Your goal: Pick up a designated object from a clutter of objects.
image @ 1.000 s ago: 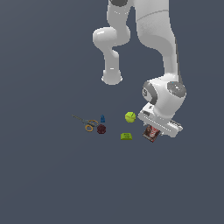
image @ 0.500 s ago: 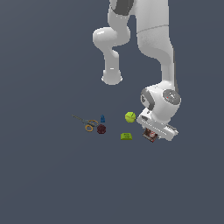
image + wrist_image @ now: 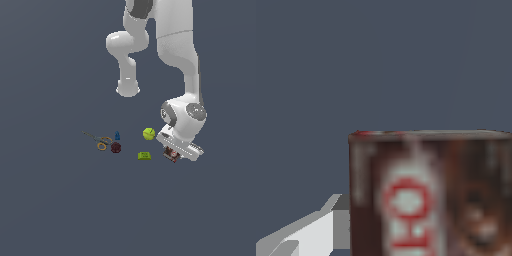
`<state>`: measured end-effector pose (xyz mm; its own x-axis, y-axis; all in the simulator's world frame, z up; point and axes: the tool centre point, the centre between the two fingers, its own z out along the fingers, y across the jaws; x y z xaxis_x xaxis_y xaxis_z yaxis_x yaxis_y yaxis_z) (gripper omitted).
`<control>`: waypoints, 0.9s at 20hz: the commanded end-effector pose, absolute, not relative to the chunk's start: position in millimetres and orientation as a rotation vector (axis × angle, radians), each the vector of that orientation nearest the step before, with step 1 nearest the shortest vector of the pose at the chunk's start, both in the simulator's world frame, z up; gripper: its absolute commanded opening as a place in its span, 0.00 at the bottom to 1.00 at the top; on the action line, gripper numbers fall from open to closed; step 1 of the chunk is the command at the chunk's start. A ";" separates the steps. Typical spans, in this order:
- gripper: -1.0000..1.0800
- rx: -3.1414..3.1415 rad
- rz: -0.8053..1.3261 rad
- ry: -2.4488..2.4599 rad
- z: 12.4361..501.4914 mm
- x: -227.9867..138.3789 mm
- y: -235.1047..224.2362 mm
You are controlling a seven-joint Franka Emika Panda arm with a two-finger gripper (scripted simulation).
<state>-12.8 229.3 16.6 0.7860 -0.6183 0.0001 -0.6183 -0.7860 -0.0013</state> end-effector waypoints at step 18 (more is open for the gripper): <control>0.00 -2.966 0.001 1.029 68.9 -18.0 207.6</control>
<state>-17.3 211.6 59.0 0.7855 -0.6189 -0.0018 -0.6189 -0.7855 -0.0011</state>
